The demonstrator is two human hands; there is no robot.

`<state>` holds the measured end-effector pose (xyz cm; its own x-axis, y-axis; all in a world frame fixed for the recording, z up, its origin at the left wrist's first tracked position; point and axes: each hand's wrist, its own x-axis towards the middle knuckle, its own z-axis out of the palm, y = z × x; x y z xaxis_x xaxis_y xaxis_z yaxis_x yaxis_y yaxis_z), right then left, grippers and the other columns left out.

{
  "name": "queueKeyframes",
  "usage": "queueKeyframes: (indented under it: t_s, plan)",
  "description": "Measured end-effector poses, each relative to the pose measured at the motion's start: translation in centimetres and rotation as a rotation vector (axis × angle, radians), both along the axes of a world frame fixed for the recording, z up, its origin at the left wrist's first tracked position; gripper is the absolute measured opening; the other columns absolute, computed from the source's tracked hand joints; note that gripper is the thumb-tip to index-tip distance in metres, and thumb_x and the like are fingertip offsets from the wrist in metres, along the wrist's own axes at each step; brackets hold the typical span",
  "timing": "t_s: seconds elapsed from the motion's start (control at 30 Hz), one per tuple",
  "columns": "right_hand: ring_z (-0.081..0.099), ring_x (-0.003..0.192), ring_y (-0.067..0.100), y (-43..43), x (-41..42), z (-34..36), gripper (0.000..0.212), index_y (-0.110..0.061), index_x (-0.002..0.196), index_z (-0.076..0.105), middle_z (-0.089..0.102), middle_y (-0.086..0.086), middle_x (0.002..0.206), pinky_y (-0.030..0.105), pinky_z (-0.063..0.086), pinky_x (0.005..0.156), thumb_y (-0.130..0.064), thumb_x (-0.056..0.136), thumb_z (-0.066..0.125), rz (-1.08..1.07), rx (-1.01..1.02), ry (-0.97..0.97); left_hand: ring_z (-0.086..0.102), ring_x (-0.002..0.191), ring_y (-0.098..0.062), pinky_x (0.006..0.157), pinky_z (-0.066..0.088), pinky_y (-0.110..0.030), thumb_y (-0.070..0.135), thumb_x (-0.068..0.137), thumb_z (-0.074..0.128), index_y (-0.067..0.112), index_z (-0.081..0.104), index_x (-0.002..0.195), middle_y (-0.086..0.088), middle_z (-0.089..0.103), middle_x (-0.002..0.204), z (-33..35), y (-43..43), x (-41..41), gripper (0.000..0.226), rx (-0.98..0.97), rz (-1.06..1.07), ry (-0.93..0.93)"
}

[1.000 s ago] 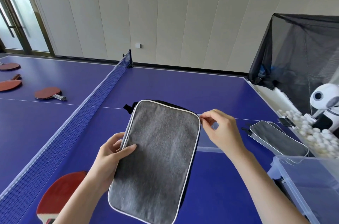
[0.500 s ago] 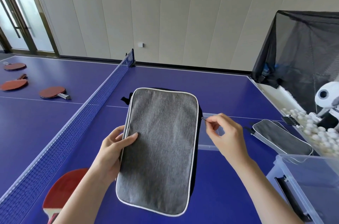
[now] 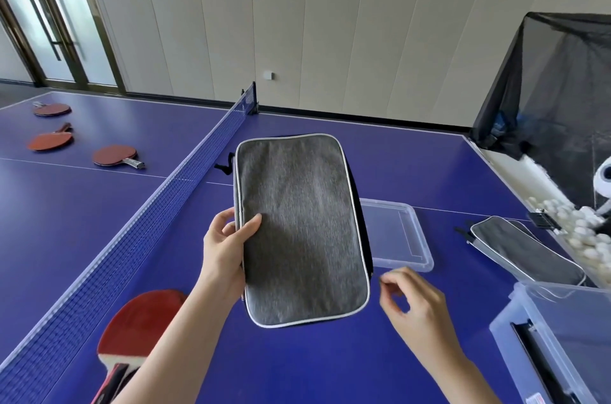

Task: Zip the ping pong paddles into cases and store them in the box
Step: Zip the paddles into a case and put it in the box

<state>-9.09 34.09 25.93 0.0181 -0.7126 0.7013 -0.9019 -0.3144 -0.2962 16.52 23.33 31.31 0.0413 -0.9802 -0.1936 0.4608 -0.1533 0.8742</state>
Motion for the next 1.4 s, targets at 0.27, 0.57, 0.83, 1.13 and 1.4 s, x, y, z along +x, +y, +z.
queueKeyframes:
  t_s: [0.27, 0.57, 0.83, 1.13, 1.4]
  plan:
    - [0.036, 0.070, -0.005, 1.5, 2.1, -2.5, 0.012, -0.008, 0.076, 0.062, 0.054, -0.004, 0.068, 0.003, 0.036, 0.065, -0.015, 0.082, 0.055, -0.115, -0.049, -0.104, 0.062, 0.078, -0.020, 0.072, 0.054, -0.038, 0.009, 0.086, 0.069, 0.015, 0.053, 0.107, -0.006, 0.064, 0.093, -0.3, -0.2, -2.2, 0.027, -0.047, 0.131, -0.018]
    - [0.043, 0.068, 0.001, 1.8, 4.5, -3.8, 0.013, -0.012, 0.080, 0.060, 0.056, -0.006, 0.068, 0.008, 0.039, 0.060, -0.022, 0.083, 0.053, -0.206, -0.076, -0.229, 0.061, 0.084, -0.021, 0.085, 0.053, -0.046, 0.015, 0.086, 0.070, 0.020, 0.050, 0.102, -0.004, 0.061, 0.096, -0.7, -0.1, -4.5, 0.026, 0.034, 0.241, 0.020]
    - [0.046, 0.062, 0.005, 1.7, 6.7, -4.4, 0.013, -0.014, 0.080, 0.062, 0.055, -0.006, 0.067, 0.011, 0.040, 0.051, -0.007, 0.073, 0.070, -0.209, -0.033, -0.249, 0.061, 0.095, -0.020, 0.095, 0.050, -0.051, 0.021, 0.088, 0.069, 0.028, 0.045, 0.096, -0.003, 0.060, 0.103, -1.3, 0.5, -7.1, 0.026, 0.141, 0.346, 0.095]
    - [0.046, 0.061, 0.005, 1.3, 9.6, -4.5, 0.010, -0.016, 0.079, 0.061, 0.055, -0.007, 0.065, 0.009, 0.038, 0.050, -0.010, 0.074, 0.068, -0.245, -0.067, -0.359, 0.055, 0.080, -0.010, 0.079, 0.050, -0.033, 0.023, 0.089, 0.066, 0.021, 0.040, 0.108, 0.002, 0.051, 0.096, -1.5, 1.1, -9.4, 0.032, 0.219, 0.474, 0.160]
    - [0.048, 0.057, 0.007, 0.5, 10.9, -5.2, 0.016, -0.014, 0.079, 0.065, 0.057, -0.007, 0.066, 0.012, 0.039, 0.048, -0.006, 0.073, 0.076, -0.245, -0.032, -0.404, 0.046, 0.070, -0.009, 0.065, 0.041, -0.022, 0.022, 0.091, 0.064, 0.020, 0.036, 0.108, 0.003, 0.045, 0.086, -1.9, 1.7, -10.5, 0.033, 0.263, 0.545, 0.134]
